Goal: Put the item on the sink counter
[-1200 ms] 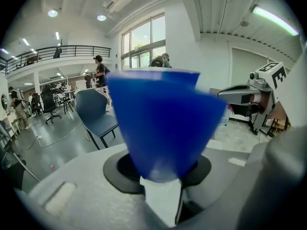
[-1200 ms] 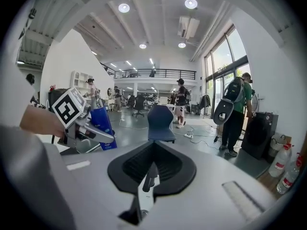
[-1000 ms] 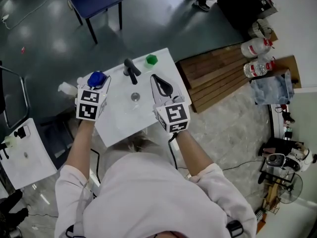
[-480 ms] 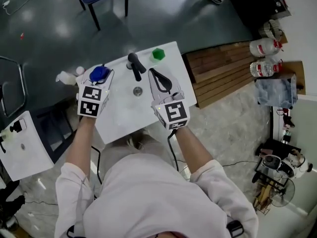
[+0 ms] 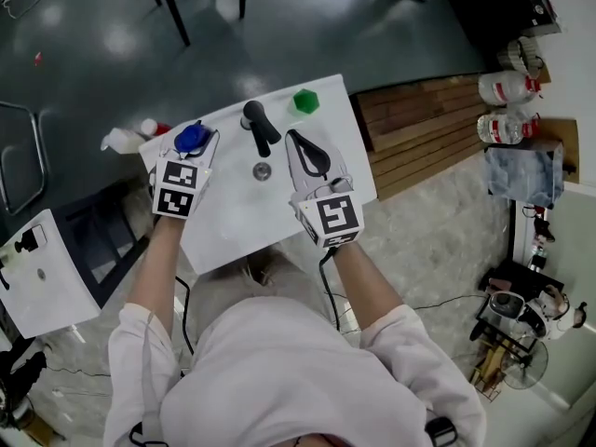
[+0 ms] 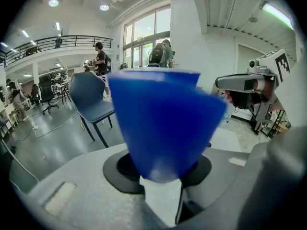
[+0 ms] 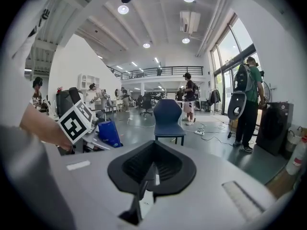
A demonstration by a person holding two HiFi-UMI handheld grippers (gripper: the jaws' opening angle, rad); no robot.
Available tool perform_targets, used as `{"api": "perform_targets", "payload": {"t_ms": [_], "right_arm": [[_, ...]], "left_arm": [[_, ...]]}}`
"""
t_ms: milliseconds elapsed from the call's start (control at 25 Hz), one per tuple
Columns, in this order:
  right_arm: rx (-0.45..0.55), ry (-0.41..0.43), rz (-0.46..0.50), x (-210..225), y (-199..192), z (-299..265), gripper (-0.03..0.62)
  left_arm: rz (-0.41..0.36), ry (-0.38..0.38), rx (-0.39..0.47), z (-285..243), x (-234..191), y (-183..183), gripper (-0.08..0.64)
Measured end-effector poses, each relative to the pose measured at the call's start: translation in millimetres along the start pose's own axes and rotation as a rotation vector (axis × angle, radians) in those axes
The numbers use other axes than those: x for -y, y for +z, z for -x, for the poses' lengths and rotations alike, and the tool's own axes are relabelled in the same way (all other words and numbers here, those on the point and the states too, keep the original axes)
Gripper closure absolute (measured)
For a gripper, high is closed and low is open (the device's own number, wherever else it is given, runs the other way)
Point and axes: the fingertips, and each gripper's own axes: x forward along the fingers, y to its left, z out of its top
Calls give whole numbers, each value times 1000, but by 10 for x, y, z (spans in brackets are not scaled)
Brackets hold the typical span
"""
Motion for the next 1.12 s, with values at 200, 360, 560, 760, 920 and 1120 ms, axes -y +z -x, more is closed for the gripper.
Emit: {"api": "perform_targets", "payload": {"t_ms": [200,360,560,760,920,1120], "right_arm": [[-15,0,-5,75,-105,-37,588],[-23,1,-17,106,-160,-74,589],[-43,8,-11,167,-279,-134,588],[-53,9,-12,210,-343,-177,588],[-61,9,-14,242,-389,-195,588],[-71,8,-17,270,-445,-214,589]], "left_arm": [[0,-3,-21,-191,1,-129,402],[9,-1,-36,-333,-22,-237,400],[19,-5,-55,-499,-33,-349,400],[18,-10,-69,-611,-23,-444,400],[15,-9,-77,-670,-22,-495,399],[11,-13,-72,-734,-27,-529,399]]}}
